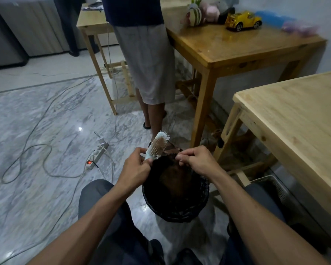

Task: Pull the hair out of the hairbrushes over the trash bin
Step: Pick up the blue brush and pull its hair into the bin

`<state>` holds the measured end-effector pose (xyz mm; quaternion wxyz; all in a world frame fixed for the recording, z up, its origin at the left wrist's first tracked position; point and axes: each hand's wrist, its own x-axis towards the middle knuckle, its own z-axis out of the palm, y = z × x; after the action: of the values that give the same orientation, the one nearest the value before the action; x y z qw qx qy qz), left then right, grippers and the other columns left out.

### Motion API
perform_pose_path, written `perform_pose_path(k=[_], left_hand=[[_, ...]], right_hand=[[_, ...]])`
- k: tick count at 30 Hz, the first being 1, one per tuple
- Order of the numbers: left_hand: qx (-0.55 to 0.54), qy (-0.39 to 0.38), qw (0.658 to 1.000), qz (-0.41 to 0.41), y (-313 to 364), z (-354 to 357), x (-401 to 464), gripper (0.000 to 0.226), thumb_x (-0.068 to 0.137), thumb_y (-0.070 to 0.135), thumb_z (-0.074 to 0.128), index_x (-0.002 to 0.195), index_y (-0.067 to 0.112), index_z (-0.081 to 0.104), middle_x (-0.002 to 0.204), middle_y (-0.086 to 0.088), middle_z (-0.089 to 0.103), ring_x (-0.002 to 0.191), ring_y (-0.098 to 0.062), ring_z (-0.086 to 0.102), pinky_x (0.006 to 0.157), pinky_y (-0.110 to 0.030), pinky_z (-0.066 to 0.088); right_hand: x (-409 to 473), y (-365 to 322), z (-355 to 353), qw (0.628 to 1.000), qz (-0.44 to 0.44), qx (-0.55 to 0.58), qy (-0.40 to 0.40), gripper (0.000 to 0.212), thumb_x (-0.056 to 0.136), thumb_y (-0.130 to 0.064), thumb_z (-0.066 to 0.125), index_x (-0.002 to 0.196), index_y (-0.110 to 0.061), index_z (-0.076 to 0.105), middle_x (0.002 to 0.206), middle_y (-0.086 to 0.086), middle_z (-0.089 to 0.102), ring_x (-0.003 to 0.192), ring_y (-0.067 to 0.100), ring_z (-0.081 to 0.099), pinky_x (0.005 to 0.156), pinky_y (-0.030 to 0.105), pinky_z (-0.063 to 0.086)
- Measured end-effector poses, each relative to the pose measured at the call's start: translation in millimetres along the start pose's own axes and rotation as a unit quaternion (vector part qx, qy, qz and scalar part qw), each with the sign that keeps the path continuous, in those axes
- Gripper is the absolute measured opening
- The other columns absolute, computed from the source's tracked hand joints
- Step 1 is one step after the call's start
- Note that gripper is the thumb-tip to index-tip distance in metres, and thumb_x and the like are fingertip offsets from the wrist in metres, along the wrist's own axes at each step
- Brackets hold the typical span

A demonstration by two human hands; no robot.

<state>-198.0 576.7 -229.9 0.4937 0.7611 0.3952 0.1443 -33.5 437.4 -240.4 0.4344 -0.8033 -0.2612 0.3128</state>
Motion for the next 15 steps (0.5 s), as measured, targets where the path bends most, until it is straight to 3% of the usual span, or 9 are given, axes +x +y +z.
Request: perform_pose_path(k=[3,6,9,10,13,15], left_hand=[[-0.017,0.028,0.999,-0.021,-2.2,0.8,-0.4,0.023,0.098,0.017,0.055,0.119,0.017,0.048,0.087,-0.011,0.065,0.058,-0.016,0.052,0.052,-0.033,0.042],[-0.002,0.049,0.998,-0.048,-5.0,-1.3,3.4,0.028,0.098,0.018,0.054,0.124,0.014,0.044,0.089,-0.01,0.063,0.061,-0.019,0.054,0.055,-0.034,0.042],[0.039,0.028,0.998,-0.036,-6.9,-2.0,1.9,0.022,0.098,0.021,0.052,0.119,0.017,0.044,0.095,-0.01,0.063,0.07,-0.023,0.059,0.059,-0.037,0.045],[0.056,0.016,0.998,-0.017,-6.6,-1.1,-0.6,0.018,0.099,0.02,0.052,0.115,0.02,0.044,0.092,-0.008,0.064,0.073,-0.023,0.061,0.062,-0.039,0.047],[0.111,-0.011,0.992,0.056,-7.5,3.9,-8.8,0.016,0.098,0.019,0.051,0.112,0.024,0.044,0.084,0.005,0.062,0.072,-0.013,0.06,0.061,-0.032,0.046],[0.131,-0.022,0.986,0.098,-8.4,8.5,-12.0,0.016,0.098,0.019,0.052,0.11,0.027,0.046,0.081,0.007,0.062,0.07,-0.014,0.061,0.059,-0.032,0.044]], right_hand=[[-0.3,3.7,-5.9,0.999,0.007,-0.031,0.014,0.011,0.087,-0.03,0.077,0.083,-0.021,0.083,0.073,-0.008,0.078,0.078,0.001,0.069,0.069,0.017,0.047],[-0.5,11.2,-6.2,0.998,0.029,-0.039,0.03,0.01,0.087,-0.028,0.077,0.082,-0.021,0.082,0.072,-0.006,0.078,0.071,0.003,0.067,0.069,0.022,0.048],[2.0,25.1,-10.4,0.997,0.066,-0.022,0.045,0.008,0.088,-0.027,0.076,0.083,-0.023,0.082,0.081,-0.005,0.079,0.087,0.011,0.071,0.086,0.035,0.057],[2.3,26.9,-11.5,0.996,0.076,-0.036,0.02,0.009,0.088,-0.028,0.075,0.092,-0.024,0.082,0.094,-0.004,0.079,0.098,0.014,0.07,0.093,0.038,0.056],[1.6,18.9,-11.4,0.991,0.098,-0.061,-0.074,0.056,0.079,-0.033,0.073,0.134,-0.033,0.063,0.138,-0.001,0.057,0.126,0.021,0.054,0.103,0.04,0.049],[-0.1,7.7,-7.0,0.993,0.076,-0.007,-0.088,0.061,0.084,-0.032,0.072,0.142,-0.033,0.054,0.133,-0.007,0.052,0.114,0.018,0.057,0.09,0.033,0.049]])
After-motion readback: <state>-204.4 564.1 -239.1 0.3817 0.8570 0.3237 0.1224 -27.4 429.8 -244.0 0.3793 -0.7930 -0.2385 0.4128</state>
